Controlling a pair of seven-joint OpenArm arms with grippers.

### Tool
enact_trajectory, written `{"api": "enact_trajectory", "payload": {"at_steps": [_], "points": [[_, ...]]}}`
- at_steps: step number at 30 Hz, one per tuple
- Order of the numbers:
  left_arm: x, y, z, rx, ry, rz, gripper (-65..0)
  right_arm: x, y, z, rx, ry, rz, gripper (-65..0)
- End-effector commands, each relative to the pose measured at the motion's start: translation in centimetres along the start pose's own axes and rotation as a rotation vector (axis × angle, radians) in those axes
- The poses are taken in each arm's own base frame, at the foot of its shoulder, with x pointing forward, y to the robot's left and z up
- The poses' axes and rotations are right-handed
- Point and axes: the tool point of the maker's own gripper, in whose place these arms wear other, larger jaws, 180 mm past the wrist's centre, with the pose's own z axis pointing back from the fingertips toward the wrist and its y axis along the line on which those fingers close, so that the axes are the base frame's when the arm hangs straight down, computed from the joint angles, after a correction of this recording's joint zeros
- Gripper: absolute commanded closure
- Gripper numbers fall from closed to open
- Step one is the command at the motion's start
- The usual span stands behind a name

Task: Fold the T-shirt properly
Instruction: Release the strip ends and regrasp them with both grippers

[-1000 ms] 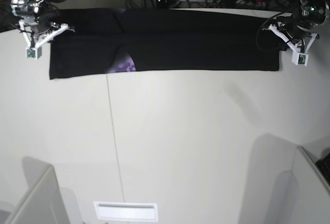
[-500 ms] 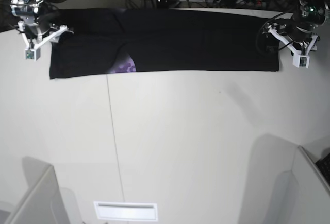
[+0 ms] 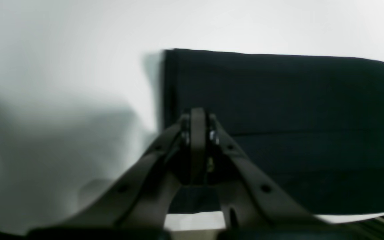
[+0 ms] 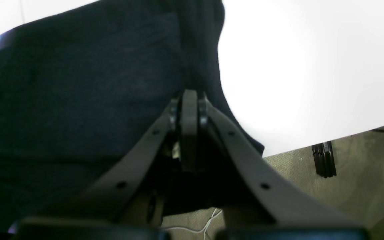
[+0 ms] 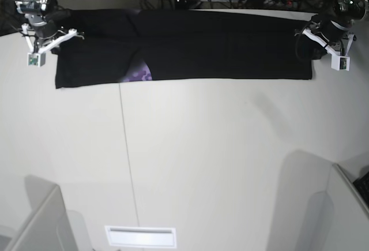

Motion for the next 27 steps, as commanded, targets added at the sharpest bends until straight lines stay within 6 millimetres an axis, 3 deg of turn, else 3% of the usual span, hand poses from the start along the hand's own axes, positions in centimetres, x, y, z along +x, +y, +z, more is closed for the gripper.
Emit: {"api": "enact_trajectory", "payload": {"at_steps": [1,6,12,16,21,27], "points": [[0.3,-0.1,0.3,0.003,-0.021,-0.003,0.0,0.9,1.1,0.0,0.036,-0.029,0.027,0.0],[-0.8,-0.7,-1.0,0.030,0.036,-0.051,0.0,0.1,3.7,-0.9,0.102,0.002,0.048,0.0],[-4.3,-0.8,-4.5,0.064,0.187,-0.090,0.0,-3.1,3.4,-4.0,0.111,0.140,-0.005,0.0],[-5.0,-0.7,-6.3,0.068,0.225,-0.073,0.0,-2.9,1.9,-6.1,0.097,0.172,-0.004,0.0],[-2.5,-1.0,-8.2,0.057,0.183,-0.044,0.0,-0.4,0.9,-8.8,0.090,0.161,-0.017,0.0],[2.3,-1.1,-10.4,0.057,0.099,0.016,0.0,3.9,0.1,-11.3,0.089,0.120,-0.037,0.0]]}}
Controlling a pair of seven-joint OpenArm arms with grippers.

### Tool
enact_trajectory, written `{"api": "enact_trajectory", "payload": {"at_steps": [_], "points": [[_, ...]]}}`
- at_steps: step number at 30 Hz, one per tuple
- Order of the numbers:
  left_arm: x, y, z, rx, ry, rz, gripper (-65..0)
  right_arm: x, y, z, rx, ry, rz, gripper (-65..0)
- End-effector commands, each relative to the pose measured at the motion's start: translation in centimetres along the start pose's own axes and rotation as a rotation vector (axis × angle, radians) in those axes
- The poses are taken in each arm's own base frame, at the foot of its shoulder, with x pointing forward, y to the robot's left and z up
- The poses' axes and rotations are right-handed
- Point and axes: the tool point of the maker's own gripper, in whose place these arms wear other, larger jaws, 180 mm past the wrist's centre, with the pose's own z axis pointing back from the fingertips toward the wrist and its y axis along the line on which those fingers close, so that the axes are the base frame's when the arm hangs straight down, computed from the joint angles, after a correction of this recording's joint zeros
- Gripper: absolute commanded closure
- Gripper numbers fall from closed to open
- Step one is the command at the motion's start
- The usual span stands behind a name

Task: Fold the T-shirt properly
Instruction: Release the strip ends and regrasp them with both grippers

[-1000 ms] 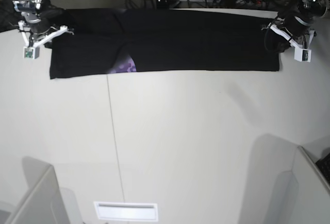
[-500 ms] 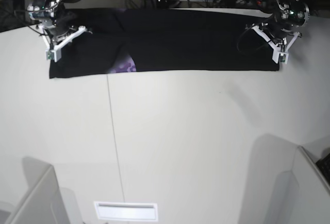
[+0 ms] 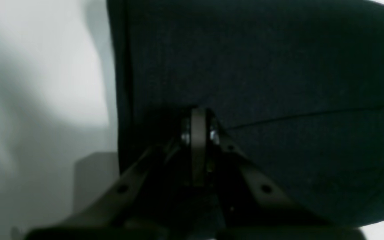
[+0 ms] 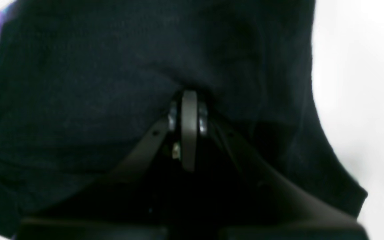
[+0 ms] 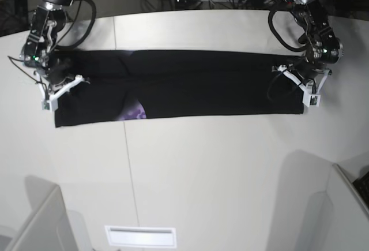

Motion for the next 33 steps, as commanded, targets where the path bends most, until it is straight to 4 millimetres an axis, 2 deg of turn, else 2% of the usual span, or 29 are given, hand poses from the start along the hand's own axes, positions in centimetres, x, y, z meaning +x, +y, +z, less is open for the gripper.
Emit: {"api": "enact_trajectory", "payload": {"at_steps": [1,4,7,11,13,16,18,23,26,29,30,33], "points": [[0.3,1.2,0.2,0.059,0.019,-0.010,0.0,0.0,-1.6,0.1,-0.065,0.034,0.016,0.0],[2.4,0.4,0.8,0.052,-0.034,-0.040,0.0,1.9,-1.0,0.7,-0.056,-0.015,0.026,0.0],[4.4,0.3,2.2,0.070,-0.099,-0.069,0.0,4.3,0.0,2.5,-0.056,-0.102,0.070,0.0],[6.0,0.0,3.2,0.076,-0.112,-0.084,0.0,6.8,0.8,3.7,-0.053,-0.177,0.085,0.0],[7.1,-0.5,4.2,0.060,-0.137,-0.081,0.0,7.6,0.9,4.5,-0.058,-0.208,0.098,0.0],[8.3,0.3,6.4,0.048,-0.211,-0.029,0.0,7.8,1.4,5.8,-0.061,-0.244,0.122,0.0],[8.1,2.1,7.5,0.065,-0.235,0.014,0.0,8.0,2.1,6.5,-0.055,-0.268,0.126,0.0],[6.3,6.2,9.7,0.118,-0.231,0.059,0.0,8.6,0.4,9.0,-0.109,-0.335,0.079,0.0],[5.2,6.7,10.2,0.106,-0.220,0.075,-0.2,8.4,0.4,9.0,-0.111,-0.334,0.060,0.0],[5.1,6.6,10.6,0.074,-0.233,0.093,-31.9,8.0,1.0,8.7,-0.096,-0.321,0.063,0.0],[5.0,6.5,10.5,0.063,-0.236,0.102,-40.6,7.9,1.3,8.5,-0.088,-0.318,0.068,0.0],[4.5,6.3,9.6,0.028,-0.219,0.135,-60.6,7.1,2.4,8.1,-0.063,-0.302,0.070,0.0]]}}
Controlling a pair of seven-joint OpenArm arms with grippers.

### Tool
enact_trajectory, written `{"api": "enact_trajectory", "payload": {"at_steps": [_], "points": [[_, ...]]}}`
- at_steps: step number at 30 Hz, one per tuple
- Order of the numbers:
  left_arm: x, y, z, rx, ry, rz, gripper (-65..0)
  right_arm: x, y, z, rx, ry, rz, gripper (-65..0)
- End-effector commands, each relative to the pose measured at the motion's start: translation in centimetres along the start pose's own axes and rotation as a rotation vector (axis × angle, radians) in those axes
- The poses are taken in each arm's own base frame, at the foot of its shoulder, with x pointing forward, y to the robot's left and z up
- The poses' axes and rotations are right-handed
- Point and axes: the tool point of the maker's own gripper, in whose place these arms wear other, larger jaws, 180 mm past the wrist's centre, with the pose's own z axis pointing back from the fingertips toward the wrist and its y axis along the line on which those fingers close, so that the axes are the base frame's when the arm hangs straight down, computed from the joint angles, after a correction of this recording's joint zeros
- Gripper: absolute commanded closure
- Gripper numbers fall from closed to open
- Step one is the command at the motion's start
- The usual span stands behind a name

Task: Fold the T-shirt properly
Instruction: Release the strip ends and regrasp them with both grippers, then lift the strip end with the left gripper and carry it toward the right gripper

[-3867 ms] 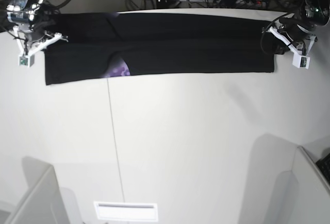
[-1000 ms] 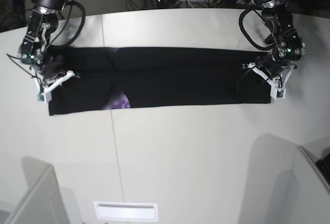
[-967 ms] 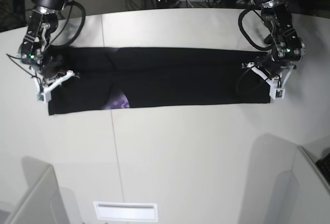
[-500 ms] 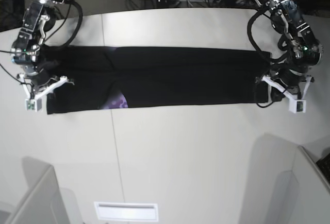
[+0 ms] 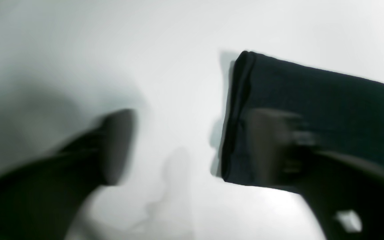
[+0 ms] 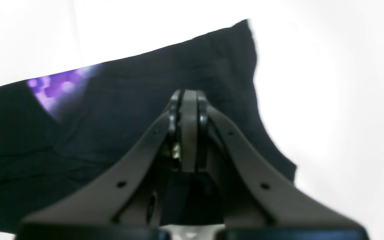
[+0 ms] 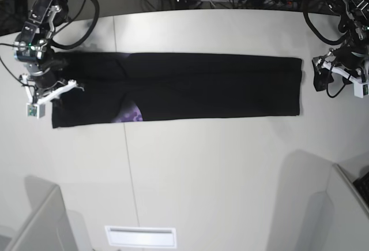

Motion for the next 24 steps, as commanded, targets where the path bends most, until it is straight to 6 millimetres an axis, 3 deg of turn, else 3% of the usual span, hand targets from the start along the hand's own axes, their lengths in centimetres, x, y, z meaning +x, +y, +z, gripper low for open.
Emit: {"api": "enact_trajectory", "payload": {"at_steps": [1,7,12,18,20,24], "points": [[0.7,-0.2,-0.1,-0.017,-0.024,0.002,-63.7,1.3,0.2,0.3,0.007,-0.046,0.016,0.0],[-0.9,-1.9,-3.3,-0.090,0.031,0.046,-64.7,0.5,0.4,0.4,0.011,-0.026,0.022,0.0],[-3.0,-4.7,-5.9,-0.174,0.045,0.050,-64.7,-0.4,0.2,0.5,0.008,-0.008,0.024,0.0],[-5.8,-4.8,-7.2,-0.186,0.118,0.095,-64.2,-1.0,0.1,0.7,0.006,0.007,0.026,0.0],[-6.0,-5.0,-7.3,-0.189,0.121,0.100,-59.6,-1.2,0.1,0.7,0.006,0.010,0.026,0.0],[-6.5,-5.5,-7.4,-0.198,0.127,0.113,-39.8,-1.6,0.6,0.7,0.013,0.014,0.002,0.0]]}}
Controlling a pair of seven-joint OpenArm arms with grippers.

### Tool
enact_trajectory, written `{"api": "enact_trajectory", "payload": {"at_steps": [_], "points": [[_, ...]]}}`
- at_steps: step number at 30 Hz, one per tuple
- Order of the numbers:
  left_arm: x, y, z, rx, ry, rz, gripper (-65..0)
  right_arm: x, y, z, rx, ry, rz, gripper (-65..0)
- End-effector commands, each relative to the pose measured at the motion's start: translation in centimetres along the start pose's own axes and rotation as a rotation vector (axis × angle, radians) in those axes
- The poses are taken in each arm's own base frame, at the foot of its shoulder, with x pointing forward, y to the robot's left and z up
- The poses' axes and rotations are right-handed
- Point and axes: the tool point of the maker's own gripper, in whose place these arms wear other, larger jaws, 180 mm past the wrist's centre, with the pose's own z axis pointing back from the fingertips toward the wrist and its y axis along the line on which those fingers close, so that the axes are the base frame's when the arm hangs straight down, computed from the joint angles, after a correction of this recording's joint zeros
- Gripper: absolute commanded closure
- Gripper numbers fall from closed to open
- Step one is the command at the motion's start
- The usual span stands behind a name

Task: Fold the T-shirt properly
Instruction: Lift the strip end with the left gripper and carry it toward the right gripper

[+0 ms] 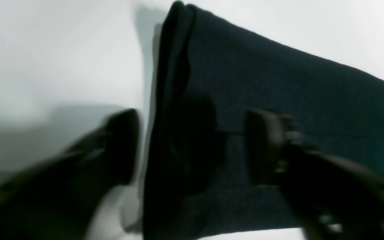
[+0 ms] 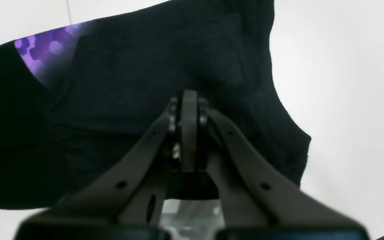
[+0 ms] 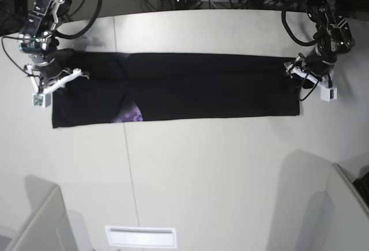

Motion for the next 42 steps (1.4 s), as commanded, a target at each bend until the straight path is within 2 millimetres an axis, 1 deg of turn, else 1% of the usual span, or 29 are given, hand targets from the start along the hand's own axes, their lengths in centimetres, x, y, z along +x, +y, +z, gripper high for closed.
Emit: {"api": "enact_trajectory", "payload": {"at_steps": [1,6,8,9,10,12,13,16,20,22,24,27,28,30,32,33,35,38,40,42], "points": [[-0.8,0.1,0.0,0.010,0.039,0.001,-36.2,1.3,0.3,0.3,0.007,-0.051,-0.003,0.0],[-0.7,0.3,0.1,0.013,0.035,0.006,-19.7,1.1,0.4,0.3,0.009,-0.048,-0.004,0.0],[-0.7,0.2,0.1,0.013,0.037,0.002,-9.4,0.5,0.4,0.4,0.013,-0.035,-0.005,0.0],[-0.7,0.2,0.0,0.012,0.038,0.001,-3.1,0.5,0.7,0.5,0.030,-0.038,-0.011,0.0],[-0.6,0.3,0.1,0.014,0.034,0.001,0.0,0.4,1.3,0.7,0.065,-0.041,-0.017,0.0],[-0.1,0.6,0.2,0.020,0.018,-0.002,0.0,-0.1,2.5,1.2,0.147,-0.047,-0.021,0.0],[0.8,1.1,0.5,0.031,-0.005,-0.020,0.0,-0.2,2.9,1.4,0.181,-0.052,-0.032,0.0],[2.1,2.2,1.0,0.053,-0.045,-0.042,0.0,-0.1,3.9,1.7,0.239,-0.069,-0.049,0.0],[3.6,3.3,1.8,0.080,-0.069,-0.080,0.0,-0.7,3.8,1.9,0.242,-0.055,-0.052,0.0],[4.4,3.4,2.4,0.087,-0.081,-0.112,0.0,-0.9,3.7,2.0,0.241,-0.051,-0.051,0.0],[5.1,2.8,3.0,0.085,-0.099,-0.141,0.0,-1.4,3.6,2.1,0.238,-0.042,-0.051,0.0],[5.9,1.8,4.0,0.090,-0.125,-0.209,0.0,-1.4,3.6,2.1,0.238,-0.040,-0.049,0.0],[6.5,1.4,4.4,0.106,-0.134,-0.255,0.0,-1.4,3.6,2.1,0.238,-0.040,-0.049,0.0],[6.9,0.7,4.7,0.146,-0.141,-0.329,0.0,-1.4,3.6,2.1,0.238,-0.040,-0.049,0.0],[6.6,-0.6,4.9,0.171,-0.155,-0.368,0.0,-1.4,3.6,2.1,0.238,-0.040,-0.049,0.0],[6.8,-1.3,5.2,0.181,-0.167,-0.389,0.0,-1.4,3.6,2.1,0.238,-0.042,-0.048,0.0],[7.1,-3.2,5.4,0.173,-0.194,-0.423,0.0,-1.3,3.6,2.1,0.238,-0.043,-0.048,0.0],[5.4,-7.4,4.8,0.099,-0.165,-0.524,0.0,-1.3,3.6,2.1,0.238,-0.045,-0.048,0.0],[3.9,-9.9,3.9,0.038,-0.133,-0.573,0.0,-1.3,3.6,2.1,0.238,-0.045,-0.048,0.0],[2.7,-11.2,3.3,0.006,-0.105,-0.603,0.0,-1.3,3.6,2.1,0.238,-0.045,-0.048,0.0]]}}
